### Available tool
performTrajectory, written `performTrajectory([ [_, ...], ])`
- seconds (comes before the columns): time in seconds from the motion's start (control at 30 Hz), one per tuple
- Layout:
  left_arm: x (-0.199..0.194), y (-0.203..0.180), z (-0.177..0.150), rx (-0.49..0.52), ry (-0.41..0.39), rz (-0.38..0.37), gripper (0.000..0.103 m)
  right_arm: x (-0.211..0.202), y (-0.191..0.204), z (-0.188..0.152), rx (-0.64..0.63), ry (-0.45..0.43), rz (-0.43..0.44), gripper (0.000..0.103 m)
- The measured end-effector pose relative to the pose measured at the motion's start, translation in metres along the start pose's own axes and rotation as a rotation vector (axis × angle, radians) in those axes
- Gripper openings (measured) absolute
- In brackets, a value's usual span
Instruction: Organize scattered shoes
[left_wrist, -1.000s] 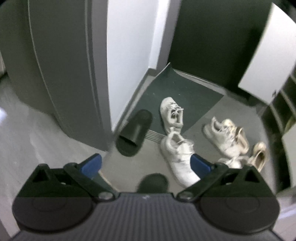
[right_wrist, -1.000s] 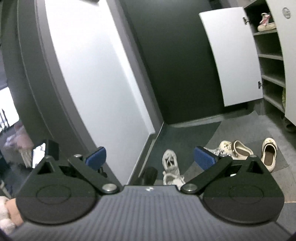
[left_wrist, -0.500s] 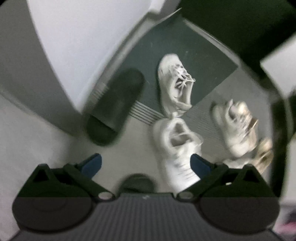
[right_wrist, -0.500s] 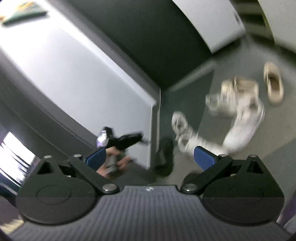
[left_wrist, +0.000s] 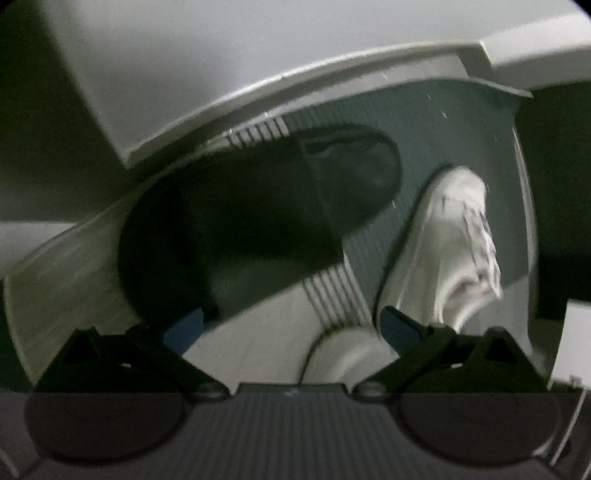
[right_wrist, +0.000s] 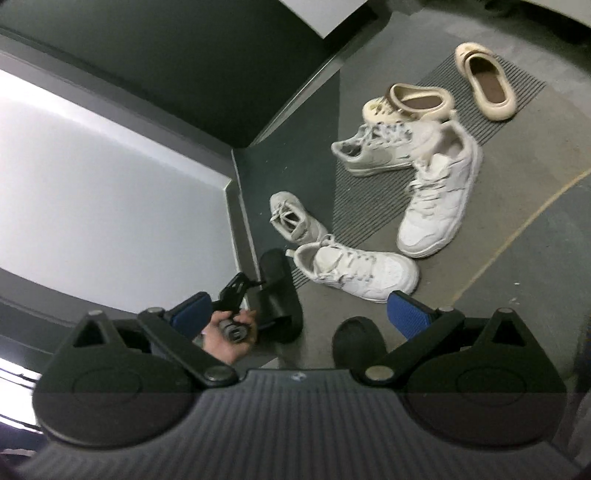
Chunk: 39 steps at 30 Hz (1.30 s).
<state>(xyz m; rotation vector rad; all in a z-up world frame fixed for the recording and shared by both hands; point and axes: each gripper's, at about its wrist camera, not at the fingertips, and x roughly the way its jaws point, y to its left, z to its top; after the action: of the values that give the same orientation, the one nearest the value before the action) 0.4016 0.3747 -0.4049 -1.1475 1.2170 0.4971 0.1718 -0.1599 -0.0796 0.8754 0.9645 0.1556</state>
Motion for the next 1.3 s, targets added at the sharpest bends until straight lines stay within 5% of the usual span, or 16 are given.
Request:
performTrajectory([
  [0.37,0.04,0.002,0.016,-0.136,-0.118,0.13,0.102,0.041,0.002,0.015,-0.013,0.041,-0.066,0.103],
  [0.53,0.032,-0.007,0.006,-0.098,-0.165,0.195,0.088,0.034,0.0,0.01,-0.025,0.03,-0.095,0.103],
  [1.03,-0.095,-0.007,-0.052,0.017,-0.266,0.085,0.084,-0.054,-0.011,-0.019,-0.014,-0.077,0.023,0.103],
  [1.3,-0.189,-0.039,-0.119,0.228,-0.237,0.023,0.084,-0.109,-0.033,-0.03,0.026,-0.161,0.083,0.103],
])
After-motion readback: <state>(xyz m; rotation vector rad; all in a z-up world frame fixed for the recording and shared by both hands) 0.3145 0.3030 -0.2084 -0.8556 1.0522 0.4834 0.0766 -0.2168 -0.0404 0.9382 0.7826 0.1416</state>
